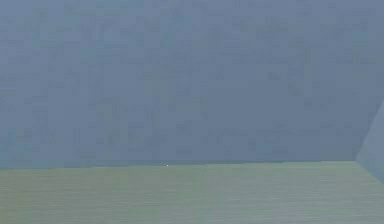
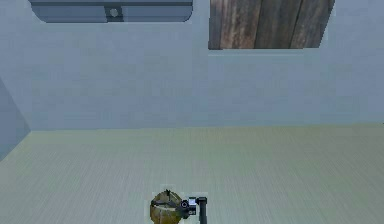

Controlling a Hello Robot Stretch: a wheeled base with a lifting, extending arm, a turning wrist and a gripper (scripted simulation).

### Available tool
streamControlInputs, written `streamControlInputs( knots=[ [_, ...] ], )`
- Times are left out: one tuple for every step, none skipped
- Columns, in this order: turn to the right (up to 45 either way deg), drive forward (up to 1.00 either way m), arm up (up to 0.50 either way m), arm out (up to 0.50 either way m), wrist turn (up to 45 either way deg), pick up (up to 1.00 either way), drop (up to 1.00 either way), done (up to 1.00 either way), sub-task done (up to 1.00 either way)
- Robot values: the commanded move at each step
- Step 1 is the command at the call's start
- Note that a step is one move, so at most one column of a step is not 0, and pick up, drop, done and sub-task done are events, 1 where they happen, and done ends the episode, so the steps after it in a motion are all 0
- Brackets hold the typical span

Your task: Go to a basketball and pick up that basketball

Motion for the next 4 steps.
streamControlInputs(
  knots=[
    [0.0,0.0,-0.3,0.0,0.0,0.0,0.0,0.0,0.0],
    [0.0,0.0,0.0,0.0,0.0,1.0,0.0,0.0,0.0],
    [0.0,0.0,0.1,0.0,0.0,0.0,0.0,0.0,0.0],
    [0.0,0.0,0.0,0.0,0.0,0.0,0.0,1.0,0.0]
  ],
)
